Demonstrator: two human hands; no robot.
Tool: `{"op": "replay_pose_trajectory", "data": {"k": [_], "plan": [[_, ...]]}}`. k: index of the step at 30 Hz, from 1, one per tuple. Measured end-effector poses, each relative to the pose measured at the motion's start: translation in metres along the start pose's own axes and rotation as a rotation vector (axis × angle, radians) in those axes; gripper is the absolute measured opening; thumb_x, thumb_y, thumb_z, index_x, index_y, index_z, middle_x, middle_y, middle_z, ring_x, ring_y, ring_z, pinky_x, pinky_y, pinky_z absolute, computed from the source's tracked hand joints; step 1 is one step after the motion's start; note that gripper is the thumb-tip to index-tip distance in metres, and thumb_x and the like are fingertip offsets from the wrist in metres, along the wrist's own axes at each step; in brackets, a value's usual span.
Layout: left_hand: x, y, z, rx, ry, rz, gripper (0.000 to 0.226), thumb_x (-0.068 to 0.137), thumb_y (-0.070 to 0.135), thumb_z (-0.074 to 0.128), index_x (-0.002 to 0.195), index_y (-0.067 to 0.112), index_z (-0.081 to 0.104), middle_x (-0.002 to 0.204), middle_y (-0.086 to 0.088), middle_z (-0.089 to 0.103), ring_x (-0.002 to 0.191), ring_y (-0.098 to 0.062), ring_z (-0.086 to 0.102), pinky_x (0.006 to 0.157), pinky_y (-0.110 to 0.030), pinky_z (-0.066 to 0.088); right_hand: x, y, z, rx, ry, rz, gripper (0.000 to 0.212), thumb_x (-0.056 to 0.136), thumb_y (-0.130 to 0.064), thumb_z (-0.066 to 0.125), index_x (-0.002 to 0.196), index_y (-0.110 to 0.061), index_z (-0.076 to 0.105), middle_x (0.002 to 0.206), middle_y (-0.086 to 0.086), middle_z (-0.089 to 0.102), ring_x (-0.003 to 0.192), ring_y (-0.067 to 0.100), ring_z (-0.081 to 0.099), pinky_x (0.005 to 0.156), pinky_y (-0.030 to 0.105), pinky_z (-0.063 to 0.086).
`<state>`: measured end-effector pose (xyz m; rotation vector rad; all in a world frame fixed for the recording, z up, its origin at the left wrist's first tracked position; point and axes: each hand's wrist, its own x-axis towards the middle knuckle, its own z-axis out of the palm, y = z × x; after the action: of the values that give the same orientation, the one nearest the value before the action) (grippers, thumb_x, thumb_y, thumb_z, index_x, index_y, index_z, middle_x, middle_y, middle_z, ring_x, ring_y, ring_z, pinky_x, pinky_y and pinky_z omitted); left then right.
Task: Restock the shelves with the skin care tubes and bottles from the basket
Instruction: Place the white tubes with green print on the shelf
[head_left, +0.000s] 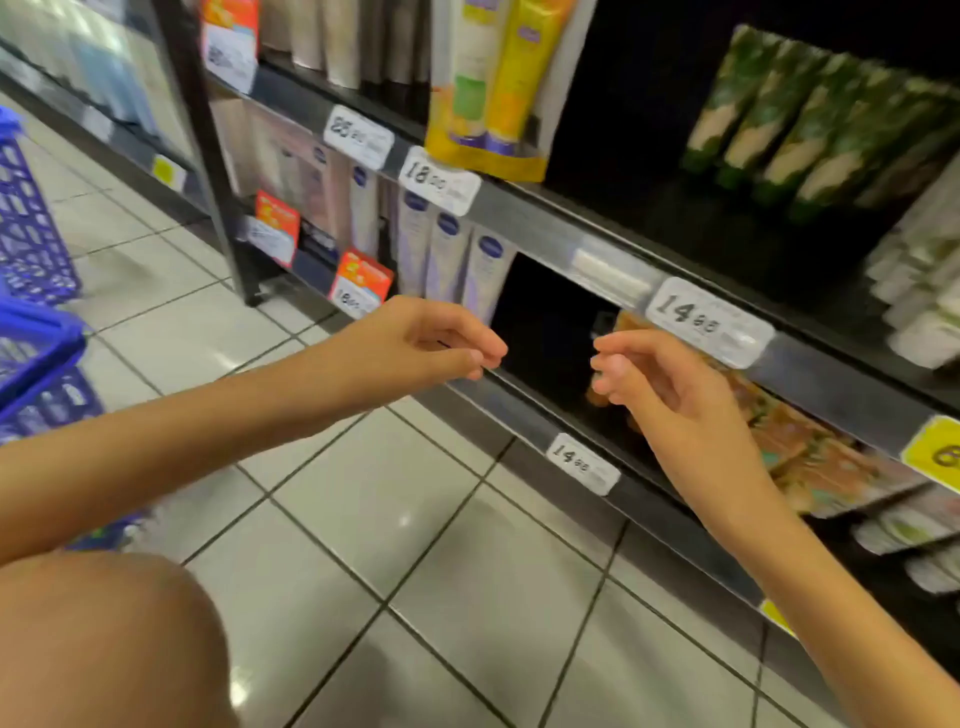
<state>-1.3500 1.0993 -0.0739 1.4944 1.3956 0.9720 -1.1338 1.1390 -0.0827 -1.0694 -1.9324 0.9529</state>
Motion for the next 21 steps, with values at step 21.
{"op": "replay_pose_trajectory", "data": {"k": [21], "plan": [[-0.33, -0.209, -0.214, 0.254, 0.879, -0.633, 0.03, 0.085, -0.006, 0.057, 0.085, 0.024, 0.062, 0.089, 0.003, 0.066, 0.072, 0.017, 0.058, 0.076, -0.002, 0.042, 0.046, -0.122, 0.329, 0.255, -0.825, -0.19, 0.016, 0.084, -0.011, 0.059, 0.081, -0.024, 0.067, 0.08, -0.006, 0.071, 0.071, 0.002, 0.065, 0.071, 0.009, 0.048]]}}
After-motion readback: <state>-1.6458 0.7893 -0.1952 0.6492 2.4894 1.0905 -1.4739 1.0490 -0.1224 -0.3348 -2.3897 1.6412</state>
